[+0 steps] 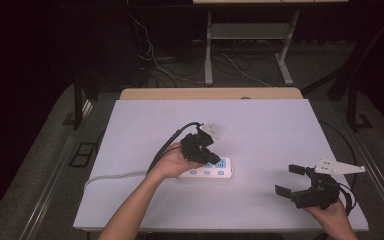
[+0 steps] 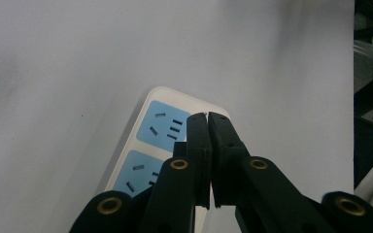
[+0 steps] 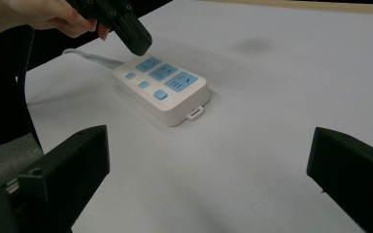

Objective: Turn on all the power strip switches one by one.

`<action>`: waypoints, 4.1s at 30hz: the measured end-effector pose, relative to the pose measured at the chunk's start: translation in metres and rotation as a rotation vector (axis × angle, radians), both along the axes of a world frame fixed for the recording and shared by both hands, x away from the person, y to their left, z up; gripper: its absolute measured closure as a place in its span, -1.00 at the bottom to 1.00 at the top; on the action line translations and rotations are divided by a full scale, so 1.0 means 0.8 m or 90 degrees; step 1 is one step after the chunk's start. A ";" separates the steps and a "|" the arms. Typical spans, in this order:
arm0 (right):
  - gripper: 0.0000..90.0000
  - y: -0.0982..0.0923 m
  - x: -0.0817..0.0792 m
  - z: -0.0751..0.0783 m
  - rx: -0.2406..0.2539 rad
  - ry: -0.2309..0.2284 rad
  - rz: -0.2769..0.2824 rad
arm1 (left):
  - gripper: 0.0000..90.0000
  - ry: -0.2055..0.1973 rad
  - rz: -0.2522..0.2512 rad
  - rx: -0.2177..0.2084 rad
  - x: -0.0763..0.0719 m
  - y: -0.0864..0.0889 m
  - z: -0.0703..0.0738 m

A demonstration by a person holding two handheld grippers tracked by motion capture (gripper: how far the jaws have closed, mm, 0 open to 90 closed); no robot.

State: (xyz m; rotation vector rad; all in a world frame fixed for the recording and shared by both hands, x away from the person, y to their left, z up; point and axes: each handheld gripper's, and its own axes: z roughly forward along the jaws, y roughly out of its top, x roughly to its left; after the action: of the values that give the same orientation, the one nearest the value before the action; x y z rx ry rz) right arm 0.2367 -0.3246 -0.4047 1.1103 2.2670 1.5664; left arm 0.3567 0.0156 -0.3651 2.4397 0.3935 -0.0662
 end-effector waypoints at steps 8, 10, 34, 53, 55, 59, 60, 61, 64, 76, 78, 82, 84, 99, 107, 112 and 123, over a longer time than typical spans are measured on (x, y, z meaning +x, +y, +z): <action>-0.96 0.000 0.000 0.000 0.000 0.000 0.000 | 0.93 0.005 -0.012 0.006 0.000 -0.013 -0.007; -0.96 0.000 0.000 0.000 -0.001 -0.001 0.000 | 0.93 0.007 -0.014 0.008 0.000 -0.016 -0.009; -0.96 -0.001 0.001 -0.001 -0.002 0.001 0.002 | 0.98 0.024 -0.036 0.042 0.001 -0.035 -0.038; -0.96 -0.002 0.001 -0.001 -0.002 0.002 0.001 | 0.99 0.029 -0.031 0.048 0.002 -0.032 -0.046; -0.96 -0.002 0.001 -0.001 -0.003 0.000 0.002 | 0.99 0.024 -0.033 0.053 0.001 -0.032 -0.046; -0.96 -0.001 0.000 -0.001 -0.003 0.000 0.002 | 0.99 0.029 -0.032 0.051 0.002 -0.032 -0.048; -0.96 -0.001 0.000 0.000 -0.003 0.000 0.002 | 0.99 0.031 -0.028 0.048 0.002 -0.031 -0.049; -0.96 -0.001 0.000 0.000 -0.003 0.000 0.002 | 1.00 0.032 -0.029 0.047 0.002 -0.031 -0.049; -0.96 -0.002 0.000 0.000 -0.003 0.000 0.002 | 1.00 0.040 -0.028 0.042 0.004 -0.029 -0.051; -0.96 -0.001 0.000 0.000 -0.005 0.000 0.003 | 1.00 0.047 -0.018 0.052 0.004 -0.032 -0.052; -0.96 -0.001 0.000 0.000 -0.006 0.000 0.002 | 1.00 0.050 -0.019 0.049 0.004 -0.032 -0.052; -0.96 -0.001 0.000 0.000 -0.005 0.000 0.001 | 1.00 0.046 -0.017 0.051 0.003 -0.033 -0.052; -0.96 -0.002 0.000 0.000 -0.005 0.000 0.001 | 1.00 0.047 -0.016 0.049 0.003 -0.032 -0.052; -0.96 -0.002 0.001 -0.001 -0.004 0.002 -0.001 | 0.98 0.011 -0.014 0.044 -0.001 -0.028 -0.043; -0.96 -0.001 0.001 -0.001 -0.006 0.002 0.002 | 0.84 -0.001 0.023 -0.001 0.002 -0.005 -0.023; -0.96 0.000 0.000 -0.001 -0.006 0.001 0.003 | 0.57 -0.006 0.048 -0.036 0.001 0.013 -0.008; -0.96 0.002 0.000 -0.001 -0.007 0.003 0.004 | -0.67 -0.007 0.126 -0.085 -0.005 0.051 0.012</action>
State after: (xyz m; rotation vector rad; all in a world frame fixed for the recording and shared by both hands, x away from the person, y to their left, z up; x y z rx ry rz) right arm 0.2366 -0.3231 -0.4056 1.1064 2.2815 1.5539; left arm 0.3523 0.0564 -0.3551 2.2576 0.6033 0.0058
